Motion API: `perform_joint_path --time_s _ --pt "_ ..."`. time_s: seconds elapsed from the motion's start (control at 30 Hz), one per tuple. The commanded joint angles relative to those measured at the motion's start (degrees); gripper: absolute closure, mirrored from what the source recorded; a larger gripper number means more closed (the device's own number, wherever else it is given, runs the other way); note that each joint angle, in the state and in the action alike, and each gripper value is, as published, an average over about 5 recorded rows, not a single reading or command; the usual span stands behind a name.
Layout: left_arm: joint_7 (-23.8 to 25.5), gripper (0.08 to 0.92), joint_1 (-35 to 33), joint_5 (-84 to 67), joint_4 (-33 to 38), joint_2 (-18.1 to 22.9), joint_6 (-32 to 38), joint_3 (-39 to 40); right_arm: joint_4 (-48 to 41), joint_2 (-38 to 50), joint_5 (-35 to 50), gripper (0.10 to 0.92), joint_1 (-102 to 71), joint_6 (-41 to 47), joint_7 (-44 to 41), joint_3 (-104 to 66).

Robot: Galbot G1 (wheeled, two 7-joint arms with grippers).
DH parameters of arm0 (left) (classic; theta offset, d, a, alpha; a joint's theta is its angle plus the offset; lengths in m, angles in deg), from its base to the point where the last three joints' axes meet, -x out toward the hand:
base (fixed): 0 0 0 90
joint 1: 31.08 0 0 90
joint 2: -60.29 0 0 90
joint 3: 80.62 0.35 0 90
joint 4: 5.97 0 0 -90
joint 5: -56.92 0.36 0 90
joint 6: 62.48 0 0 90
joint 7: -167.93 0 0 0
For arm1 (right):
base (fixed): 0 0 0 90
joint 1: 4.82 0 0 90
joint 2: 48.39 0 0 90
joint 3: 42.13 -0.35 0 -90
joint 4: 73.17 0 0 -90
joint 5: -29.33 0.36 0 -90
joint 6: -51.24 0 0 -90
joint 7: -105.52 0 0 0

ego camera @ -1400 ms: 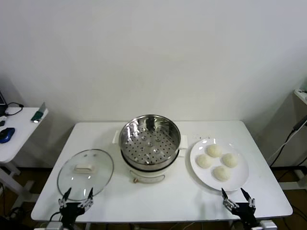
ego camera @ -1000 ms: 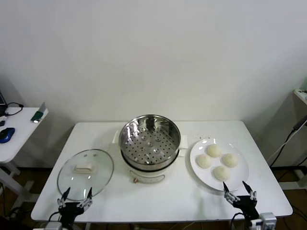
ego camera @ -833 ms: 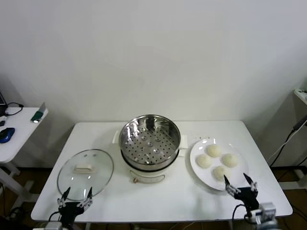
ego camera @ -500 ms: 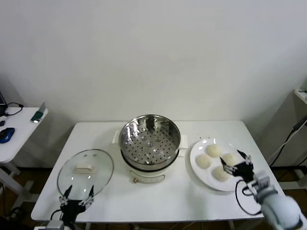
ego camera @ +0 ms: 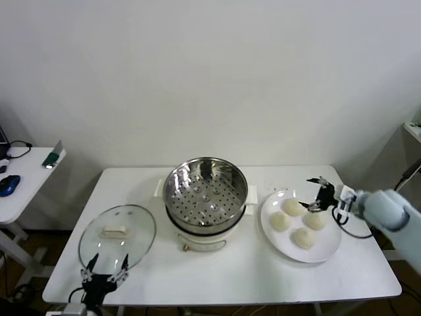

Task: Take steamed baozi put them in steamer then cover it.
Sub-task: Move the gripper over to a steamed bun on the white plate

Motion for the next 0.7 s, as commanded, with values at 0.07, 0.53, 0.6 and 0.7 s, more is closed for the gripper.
perform_joint_path --time_s 0.07,0.53,0.6,0.7 --pt "0.1 0.177 0.6 0.2 -0.9 -0.2 0.3 0.2 -17.1 -4.7 0.4 0.203 40.6 -6.9 -19.0 44.0" --pt "0.2 0.177 0.7 1.3 -1.5 0.1 1.4 -0.4 -30.6 -19.6 5.7 0.203 32.8 -4.2 -19.5 43.0" --pt "0.2 0.177 0.7 1.3 -1.6 0.1 1.5 -0.4 -32.5 -21.3 5.1 0.203 31.7 -4.5 -19.7 42.6" --pt "0.2 0.177 0.7 1.5 -1.7 0.1 1.6 -0.3 -35.0 -23.6 3.7 0.203 30.3 -5.0 -19.7 42.0"
